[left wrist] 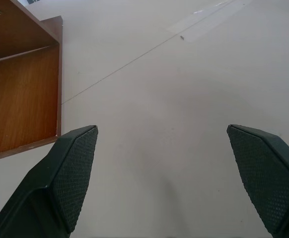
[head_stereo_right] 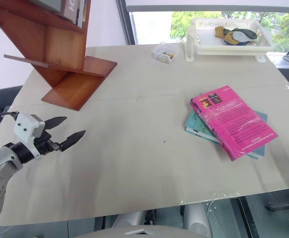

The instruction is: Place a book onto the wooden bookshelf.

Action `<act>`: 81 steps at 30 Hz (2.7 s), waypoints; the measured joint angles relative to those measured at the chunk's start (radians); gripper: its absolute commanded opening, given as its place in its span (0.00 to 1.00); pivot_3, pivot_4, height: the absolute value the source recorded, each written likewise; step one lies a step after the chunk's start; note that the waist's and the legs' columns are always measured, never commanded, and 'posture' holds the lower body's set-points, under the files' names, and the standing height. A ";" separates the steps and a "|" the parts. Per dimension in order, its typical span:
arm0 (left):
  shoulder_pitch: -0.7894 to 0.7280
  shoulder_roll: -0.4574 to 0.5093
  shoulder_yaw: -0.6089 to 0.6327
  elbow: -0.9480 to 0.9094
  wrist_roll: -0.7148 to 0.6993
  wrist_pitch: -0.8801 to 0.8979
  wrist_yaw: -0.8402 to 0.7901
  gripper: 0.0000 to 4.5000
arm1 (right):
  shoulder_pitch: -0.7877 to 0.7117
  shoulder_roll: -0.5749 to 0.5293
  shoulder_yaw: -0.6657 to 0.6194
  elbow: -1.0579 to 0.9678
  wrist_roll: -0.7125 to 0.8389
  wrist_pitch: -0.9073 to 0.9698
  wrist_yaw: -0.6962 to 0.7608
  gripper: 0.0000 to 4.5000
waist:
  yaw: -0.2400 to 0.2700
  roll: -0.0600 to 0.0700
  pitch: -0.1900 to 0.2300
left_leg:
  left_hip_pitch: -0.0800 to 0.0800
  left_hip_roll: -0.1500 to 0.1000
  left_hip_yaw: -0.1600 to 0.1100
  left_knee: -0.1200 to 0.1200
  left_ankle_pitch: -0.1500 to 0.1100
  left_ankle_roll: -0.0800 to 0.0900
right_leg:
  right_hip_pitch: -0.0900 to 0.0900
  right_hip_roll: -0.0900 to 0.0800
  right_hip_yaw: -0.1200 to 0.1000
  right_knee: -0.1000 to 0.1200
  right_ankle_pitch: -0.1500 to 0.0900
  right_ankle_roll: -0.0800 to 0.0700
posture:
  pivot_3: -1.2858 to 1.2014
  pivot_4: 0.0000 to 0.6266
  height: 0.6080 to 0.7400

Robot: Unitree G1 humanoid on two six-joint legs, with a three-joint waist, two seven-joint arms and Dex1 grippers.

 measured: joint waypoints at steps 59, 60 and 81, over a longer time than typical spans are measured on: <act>-0.080 0.121 0.061 -0.051 -0.263 0.067 -0.325 0.99 | -0.429 0.188 0.344 -0.046 -0.322 -0.206 -0.505 0.70 | -0.018 0.000 0.001 | -0.001 0.000 0.000 0.000 0.000 -0.001 | -0.002 0.003 0.001 0.001 0.001 0.001 | 0.52 0.24 1.00; -0.073 0.121 0.063 -0.052 -0.263 0.067 -0.325 0.99 | -0.434 0.185 0.340 -0.046 -0.321 -0.210 -0.508 0.70 | -0.019 0.000 0.001 | -0.001 0.000 0.000 -0.001 0.000 -0.001 | -0.002 0.003 0.001 0.001 0.001 0.001 | 0.52 0.24 1.00; -0.086 0.119 0.052 -0.054 -0.252 0.046 -0.324 0.99 | -0.560 0.354 0.528 -0.039 -0.322 -0.190 -0.498 0.70 | -0.028 -0.006 -0.003 | 0.001 0.001 0.000 0.000 0.001 -0.002 | -0.001 0.003 0.001 0.002 0.000 0.000 | 0.52 0.24 1.00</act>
